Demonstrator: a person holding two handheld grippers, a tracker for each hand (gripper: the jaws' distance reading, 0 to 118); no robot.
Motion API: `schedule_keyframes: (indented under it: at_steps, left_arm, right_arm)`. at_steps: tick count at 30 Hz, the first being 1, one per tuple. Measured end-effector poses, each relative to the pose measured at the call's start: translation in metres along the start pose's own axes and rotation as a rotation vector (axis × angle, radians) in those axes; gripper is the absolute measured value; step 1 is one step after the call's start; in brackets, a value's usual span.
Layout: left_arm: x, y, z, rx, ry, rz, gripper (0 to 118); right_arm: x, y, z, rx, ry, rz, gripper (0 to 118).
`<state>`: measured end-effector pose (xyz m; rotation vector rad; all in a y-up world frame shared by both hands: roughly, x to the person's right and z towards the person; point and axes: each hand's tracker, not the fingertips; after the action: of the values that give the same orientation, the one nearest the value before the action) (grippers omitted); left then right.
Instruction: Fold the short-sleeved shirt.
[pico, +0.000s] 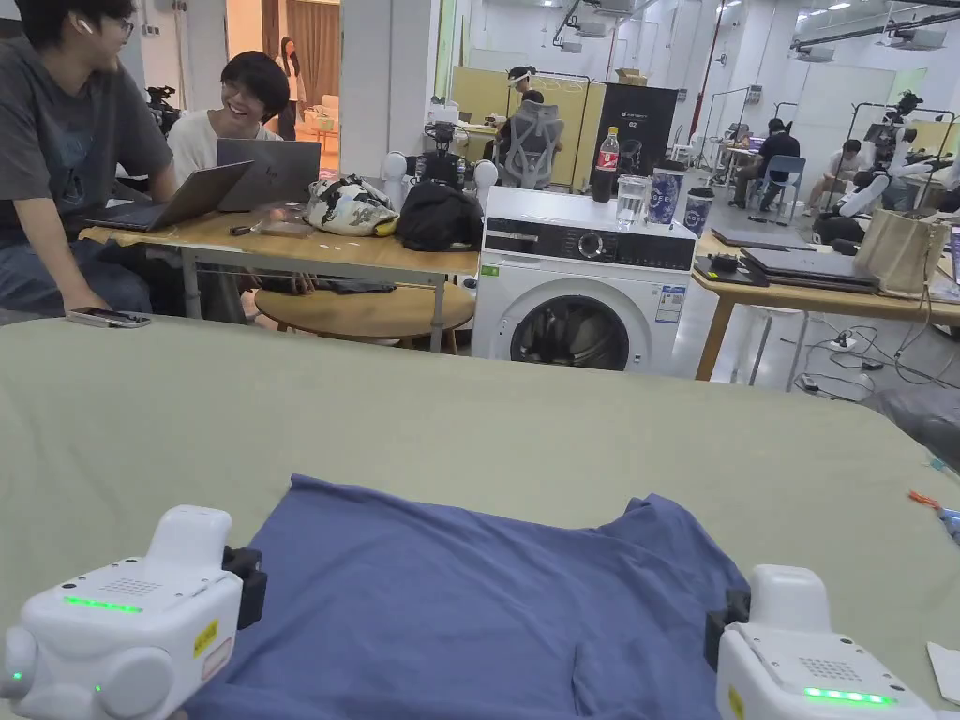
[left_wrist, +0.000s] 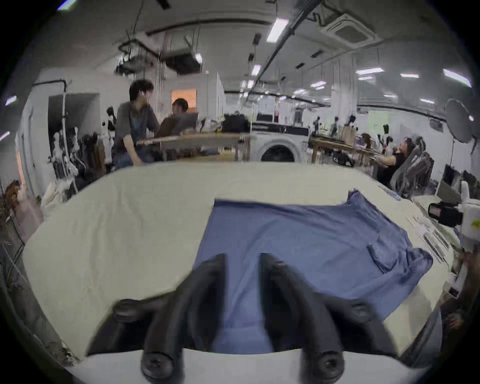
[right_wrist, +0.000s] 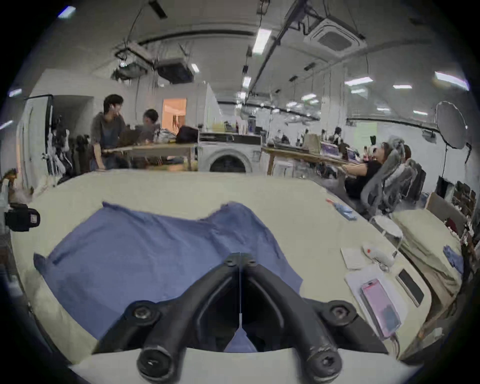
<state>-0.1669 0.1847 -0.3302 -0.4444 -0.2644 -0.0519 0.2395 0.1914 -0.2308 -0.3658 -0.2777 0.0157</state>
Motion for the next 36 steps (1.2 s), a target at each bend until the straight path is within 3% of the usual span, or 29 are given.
schedule_keyframes:
  at_steps: [7, 22, 23, 25, 27, 30, 34, 36]
  left_arm:
    - [0.009, 0.001, -0.001, -0.040, 0.003, 0.011, 0]
    - [-0.080, -0.004, -0.019, -0.489, -0.075, 0.208, 0]
    - [-0.082, -0.006, -0.017, -0.505, -0.073, 0.209, 10]
    - [-0.087, -0.009, -0.017, -0.543, -0.059, 0.191, 41]
    - [-0.090, -0.016, -0.015, -0.564, -0.007, 0.161, 53]
    - [-0.096, -0.028, -0.022, -0.599, 0.108, 0.149, 57]
    - [-0.102, -0.056, -0.044, -0.699, 0.096, 0.204, 58]
    - [-0.101, -0.058, -0.041, -0.644, 0.098, 0.206, 58]
  right_arm:
    - [-0.024, 0.000, -0.003, 0.032, 0.031, 0.002, 0]
    - [-0.023, -0.018, -0.019, -0.152, 0.065, 0.048, 0]
    - [-0.024, -0.019, -0.020, -0.158, 0.065, 0.050, 0]
    - [-0.024, -0.022, -0.021, -0.167, 0.066, 0.057, 0]
    - [-0.025, -0.021, -0.019, -0.176, 0.063, 0.065, 0]
    - [-0.024, -0.025, -0.020, -0.189, 0.063, 0.064, 0]
    - [-0.023, -0.029, -0.021, -0.211, 0.055, 0.077, 0]
    - [-0.021, -0.031, -0.021, -0.226, 0.056, 0.081, 0]
